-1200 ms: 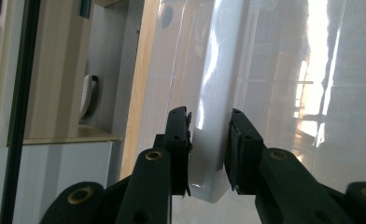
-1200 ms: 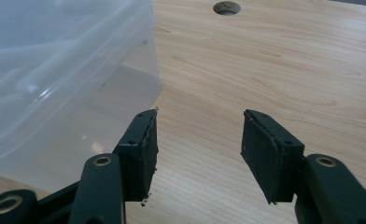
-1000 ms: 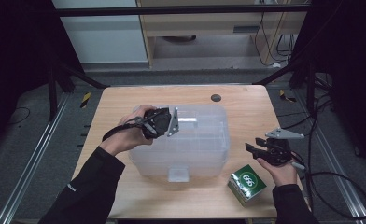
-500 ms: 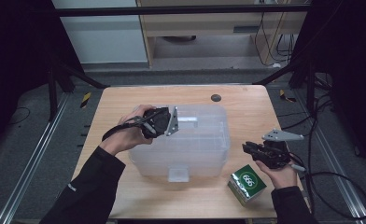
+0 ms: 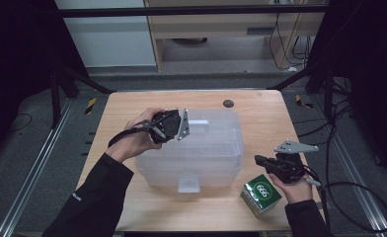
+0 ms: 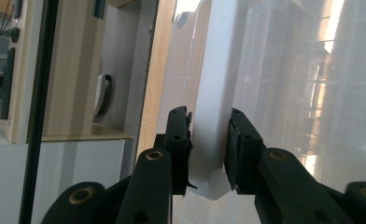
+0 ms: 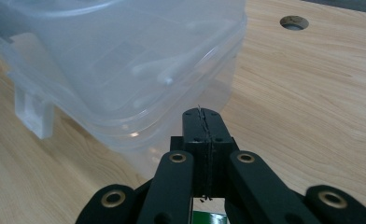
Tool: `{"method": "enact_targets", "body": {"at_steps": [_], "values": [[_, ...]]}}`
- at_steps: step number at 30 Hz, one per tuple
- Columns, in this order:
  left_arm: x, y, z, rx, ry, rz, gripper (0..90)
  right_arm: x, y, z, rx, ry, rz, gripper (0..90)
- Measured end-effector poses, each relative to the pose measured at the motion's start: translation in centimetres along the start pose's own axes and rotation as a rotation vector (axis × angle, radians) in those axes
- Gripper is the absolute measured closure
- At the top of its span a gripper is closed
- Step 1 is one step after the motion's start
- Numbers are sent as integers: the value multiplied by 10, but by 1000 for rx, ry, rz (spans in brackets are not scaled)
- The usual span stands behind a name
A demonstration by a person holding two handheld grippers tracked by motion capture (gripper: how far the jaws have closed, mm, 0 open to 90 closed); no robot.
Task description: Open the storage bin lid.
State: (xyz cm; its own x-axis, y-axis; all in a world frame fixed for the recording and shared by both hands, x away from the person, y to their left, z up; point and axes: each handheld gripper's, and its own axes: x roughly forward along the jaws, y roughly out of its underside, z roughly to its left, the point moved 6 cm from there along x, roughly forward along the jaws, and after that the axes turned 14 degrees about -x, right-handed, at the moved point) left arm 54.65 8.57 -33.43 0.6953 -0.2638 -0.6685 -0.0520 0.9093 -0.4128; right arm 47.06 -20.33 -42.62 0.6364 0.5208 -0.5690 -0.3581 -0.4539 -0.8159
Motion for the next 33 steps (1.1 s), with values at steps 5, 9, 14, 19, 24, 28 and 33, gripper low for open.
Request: {"method": "enact_targets", "body": {"at_steps": [5,9,14,19,24,28,33], "values": [[1,-2,5,3,-19,0,723,1,-2,7,-13,-11,1,900],[1,-4,10,9,-24,0,723,3,-1,8,-3,-29,-14,900],[2,-5,15,3,-35,-1,721,4,0,9,6,-35,-20,900],[4,-6,22,-8,-45,-1,716,8,0,13,-5,-55,-17,900],[7,-8,30,-36,-51,-9,711,10,-4,19,-15,-71,-30,900],[9,-9,35,-54,-53,-12,709,11,-6,22,-14,-80,-42,900],[11,-10,39,-74,-47,-17,704,14,-11,25,-10,-77,-73,900]]}}
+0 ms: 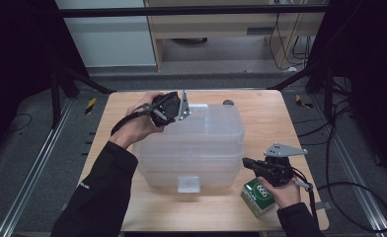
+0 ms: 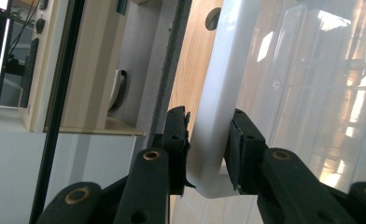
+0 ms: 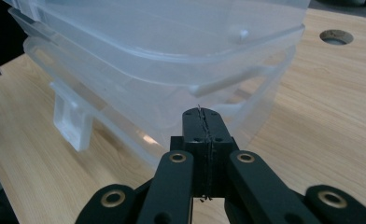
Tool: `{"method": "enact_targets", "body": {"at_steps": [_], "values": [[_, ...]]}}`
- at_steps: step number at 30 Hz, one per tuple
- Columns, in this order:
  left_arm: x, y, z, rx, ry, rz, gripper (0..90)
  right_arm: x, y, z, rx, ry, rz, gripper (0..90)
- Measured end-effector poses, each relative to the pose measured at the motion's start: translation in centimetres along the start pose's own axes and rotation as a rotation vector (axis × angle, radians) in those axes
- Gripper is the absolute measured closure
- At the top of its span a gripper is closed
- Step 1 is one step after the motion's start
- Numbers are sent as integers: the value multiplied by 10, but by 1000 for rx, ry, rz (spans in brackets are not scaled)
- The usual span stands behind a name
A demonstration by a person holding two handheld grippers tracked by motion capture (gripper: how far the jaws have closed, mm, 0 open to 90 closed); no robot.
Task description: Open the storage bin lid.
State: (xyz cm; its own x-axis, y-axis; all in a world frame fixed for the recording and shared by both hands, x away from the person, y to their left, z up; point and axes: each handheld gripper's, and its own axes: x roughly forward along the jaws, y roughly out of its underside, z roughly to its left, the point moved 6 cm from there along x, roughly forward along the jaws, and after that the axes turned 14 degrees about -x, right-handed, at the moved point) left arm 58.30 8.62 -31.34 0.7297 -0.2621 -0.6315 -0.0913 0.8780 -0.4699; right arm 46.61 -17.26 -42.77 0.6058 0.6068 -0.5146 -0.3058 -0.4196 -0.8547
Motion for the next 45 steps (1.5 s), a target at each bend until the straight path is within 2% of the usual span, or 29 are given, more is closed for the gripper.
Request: {"method": "enact_targets", "body": {"at_steps": [1,8,11,13,14,15,18,19,20,21,22,23,25,26,27,28,29,30,31,32,33,35,36,37,38,40,43,44,45], "values": [[1,0,2,-5,7,2,702,1,-3,0,-3,12,-19,900],[1,1,3,-22,33,-1,695,2,-9,-1,21,16,-66,900],[1,1,2,-43,38,-9,678,3,-9,-1,23,11,-70,900],[0,2,3,-34,37,-6,654,3,-8,-1,24,13,-66,900],[-1,2,2,-58,48,-22,633,4,-7,-1,26,10,-64,900],[-1,2,2,-58,48,-22,610,4,-7,-1,26,10,-64,900],[-9,5,0,-103,79,-48,558,4,-6,-1,27,8,-61,900],[-15,8,-2,-137,105,-66,523,4,-7,-1,25,11,-62,900],[-15,8,-2,-137,105,-66,508,4,-7,-1,25,11,-62,900],[-20,12,-2,-182,119,-85,490,4,-7,-1,25,11,-61,900],[-23,15,-3,-201,129,-94,482,4,-7,-1,25,11,-60,900],[-23,15,-3,-201,129,-94,477,4,-7,-1,25,11,-60,900],[-29,22,-3,-251,145,-112,466,4,-7,-1,25,11,-59,900],[-33,28,-2,-289,154,-132,452,4,-6,-1,26,11,-58,900],[-35,32,-1,-311,150,-132,450,4,-6,-1,24,12,-58,900],[-35,32,-1,-311,150,-132,449,4,-6,-1,24,12,-58,900],[-39,39,3,-366,154,-155,447,4,-7,-1,25,12,-58,900],[-39,39,3,-366,154,-155,444,4,-7,-1,25,12,-58,900],[-42,43,6,-408,159,-177,444,4,-7,-1,25,11,-57,900],[-46,48,10,-468,159,-212,443,4,-7,-1,26,12,-57,900],[-48,52,12,-505,157,-229,444,4,-7,-1,26,12,-57,900],[-52,59,17,-569,133,-257,448,4,-7,-1,28,11,-56,900],[-52,59,17,-569,133,-257,449,4,-7,-1,28,11,-56,900],[-56,68,22,-633,100,-277,453,5,-7,-1,28,11,-55,900],[-58,74,24,-677,85,-290,461,5,-7,-1,28,13,-55,900],[-62,82,26,-740,73,-312,506,5,-6,-1,28,11,-52,900],[-69,99,29,-814,53,-350,571,5,-6,0,29,13,-51,900],[-69,99,29,-814,53,-350,590,5,-6,0,29,13,-51,900],[-72,113,32,-847,45,-383,612,5,-6,-1,28,13,-51,900]]}}
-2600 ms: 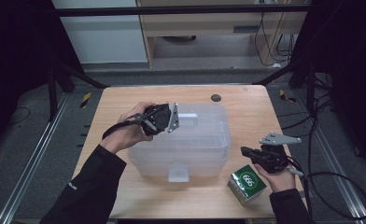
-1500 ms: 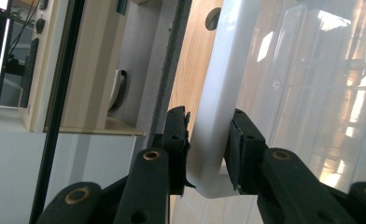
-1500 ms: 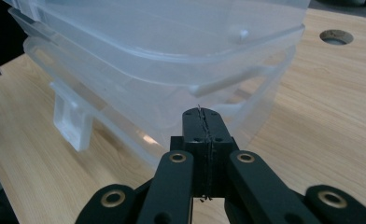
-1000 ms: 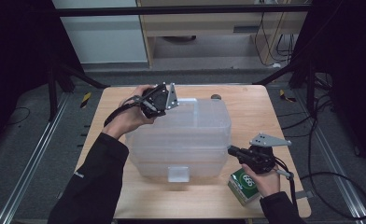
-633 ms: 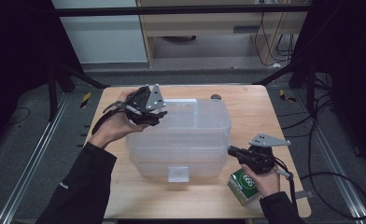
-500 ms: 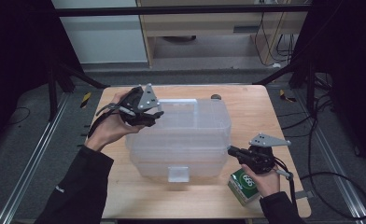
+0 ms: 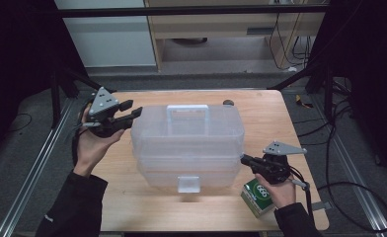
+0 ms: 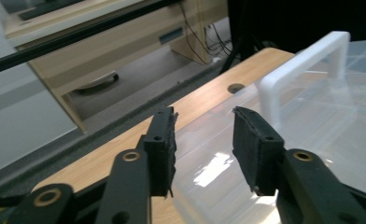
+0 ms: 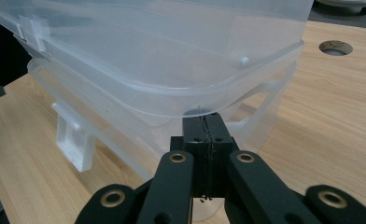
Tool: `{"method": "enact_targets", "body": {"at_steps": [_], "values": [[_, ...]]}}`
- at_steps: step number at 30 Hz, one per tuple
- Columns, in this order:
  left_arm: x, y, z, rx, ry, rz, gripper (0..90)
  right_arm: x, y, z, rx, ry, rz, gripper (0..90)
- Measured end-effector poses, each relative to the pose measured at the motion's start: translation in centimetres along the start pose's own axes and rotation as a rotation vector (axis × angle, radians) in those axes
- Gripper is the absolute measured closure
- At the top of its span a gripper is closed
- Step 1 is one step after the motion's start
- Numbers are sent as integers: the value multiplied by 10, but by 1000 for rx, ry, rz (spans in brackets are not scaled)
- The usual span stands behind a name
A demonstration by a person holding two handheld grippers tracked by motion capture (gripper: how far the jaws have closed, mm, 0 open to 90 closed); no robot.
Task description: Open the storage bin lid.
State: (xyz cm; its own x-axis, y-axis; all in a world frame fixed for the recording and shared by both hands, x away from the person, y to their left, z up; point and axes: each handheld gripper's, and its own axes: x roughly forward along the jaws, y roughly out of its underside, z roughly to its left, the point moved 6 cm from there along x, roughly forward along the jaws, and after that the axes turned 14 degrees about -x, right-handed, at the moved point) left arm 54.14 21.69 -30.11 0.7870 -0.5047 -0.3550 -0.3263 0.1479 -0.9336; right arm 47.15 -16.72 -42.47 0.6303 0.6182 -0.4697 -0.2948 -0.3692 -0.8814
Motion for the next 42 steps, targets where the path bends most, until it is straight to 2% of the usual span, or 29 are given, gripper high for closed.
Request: {"method": "enact_targets", "body": {"at_steps": [2,3,4,5,8,11,12,13,14,17,18,19,20,22,29,31,36,42], "values": [[-4,3,5,-7,-1,-12,672,0,0,0,0,2,0,900],[-10,9,10,-55,-35,0,672,0,0,0,0,2,0,900],[-13,13,15,-66,-49,-10,683,0,0,0,0,3,-2,900],[-19,21,22,-90,-70,-21,732,0,0,0,-1,3,-1,900],[-28,33,31,-118,-94,-25,777,0,0,0,0,4,-1,900],[-32,40,34,-127,-106,-25,836,1,0,0,2,5,-1,900],[-34,48,35,-134,-95,-15,851,1,0,0,2,9,0,900],[-34,48,35,-134,-95,-15,872,1,0,0,2,9,0,900],[-36,57,35,-134,-105,-6,886,1,1,0,-2,10,2,900],[-37,66,35,-143,-105,-2,894,2,1,1,-4,10,3,900],[-35,74,35,-143,-109,19,894,2,1,0,-6,10,3,900],[-35,74,35,-143,-109,19,895,2,1,0,-6,10,3,900],[-35,81,34,-156,-96,29,895,2,1,0,-5,12,3,900],[-34,85,33,-153,-88,40,895,2,1,1,-5,10,4,900],[-30,114,28,-147,-58,114,894,2,2,1,-9,17,1,900],[-28,118,27,-147,-45,125,894,2,2,1,-7,15,2,900],[-19,133,21,-117,-12,185,894,2,2,1,-9,17,5,900],[-16,138,14,-106,30,204,895,2,2,1,-8,14,7,900]]}}
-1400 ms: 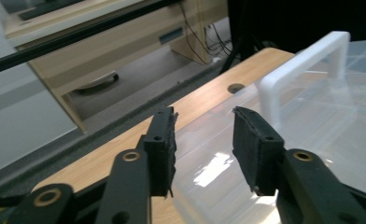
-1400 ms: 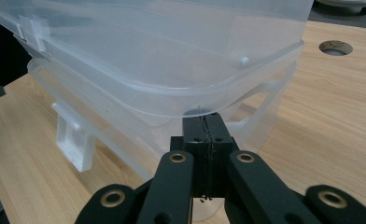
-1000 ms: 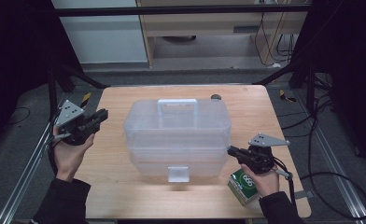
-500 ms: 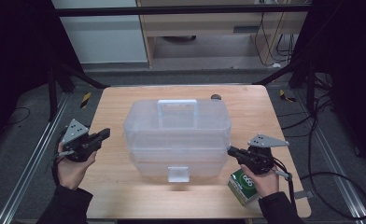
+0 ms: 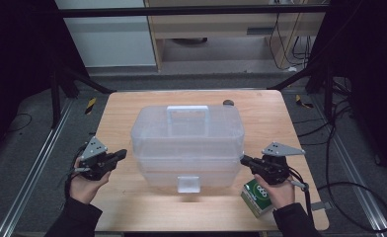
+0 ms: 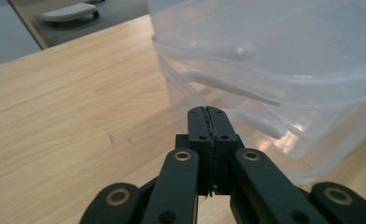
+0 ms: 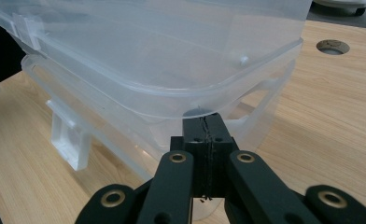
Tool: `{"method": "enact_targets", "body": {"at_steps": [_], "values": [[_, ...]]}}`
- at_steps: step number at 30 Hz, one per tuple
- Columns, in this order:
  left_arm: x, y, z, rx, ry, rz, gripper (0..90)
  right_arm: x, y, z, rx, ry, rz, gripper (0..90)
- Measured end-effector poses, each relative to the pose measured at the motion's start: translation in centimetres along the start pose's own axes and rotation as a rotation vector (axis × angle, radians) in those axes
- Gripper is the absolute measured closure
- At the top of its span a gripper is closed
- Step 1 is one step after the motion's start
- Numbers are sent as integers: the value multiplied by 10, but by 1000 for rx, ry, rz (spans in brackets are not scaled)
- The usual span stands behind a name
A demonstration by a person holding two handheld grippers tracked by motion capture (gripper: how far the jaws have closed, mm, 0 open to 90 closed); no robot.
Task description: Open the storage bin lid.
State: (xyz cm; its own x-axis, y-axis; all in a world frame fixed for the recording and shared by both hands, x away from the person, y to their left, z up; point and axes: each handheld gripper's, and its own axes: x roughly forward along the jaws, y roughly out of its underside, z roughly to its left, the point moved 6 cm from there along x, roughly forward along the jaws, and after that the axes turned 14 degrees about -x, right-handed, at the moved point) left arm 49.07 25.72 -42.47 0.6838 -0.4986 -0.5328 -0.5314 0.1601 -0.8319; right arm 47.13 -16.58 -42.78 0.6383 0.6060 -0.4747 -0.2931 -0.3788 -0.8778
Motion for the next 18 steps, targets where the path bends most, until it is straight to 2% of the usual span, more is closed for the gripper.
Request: {"method": "enact_targets", "body": {"at_steps": [1,5,9,13,18], "values": [[1,0,-4,2,23,3,895,0,0,0,-2,2,0,900],[3,1,-11,16,39,13,895,0,0,0,-1,2,0,900],[6,2,-19,21,79,15,895,0,0,0,1,1,-1,900],[7,2,-23,21,95,18,895,0,0,0,1,1,-3,900],[4,-2,-27,12,117,-2,895,-1,-3,-1,3,3,-12,900]]}}
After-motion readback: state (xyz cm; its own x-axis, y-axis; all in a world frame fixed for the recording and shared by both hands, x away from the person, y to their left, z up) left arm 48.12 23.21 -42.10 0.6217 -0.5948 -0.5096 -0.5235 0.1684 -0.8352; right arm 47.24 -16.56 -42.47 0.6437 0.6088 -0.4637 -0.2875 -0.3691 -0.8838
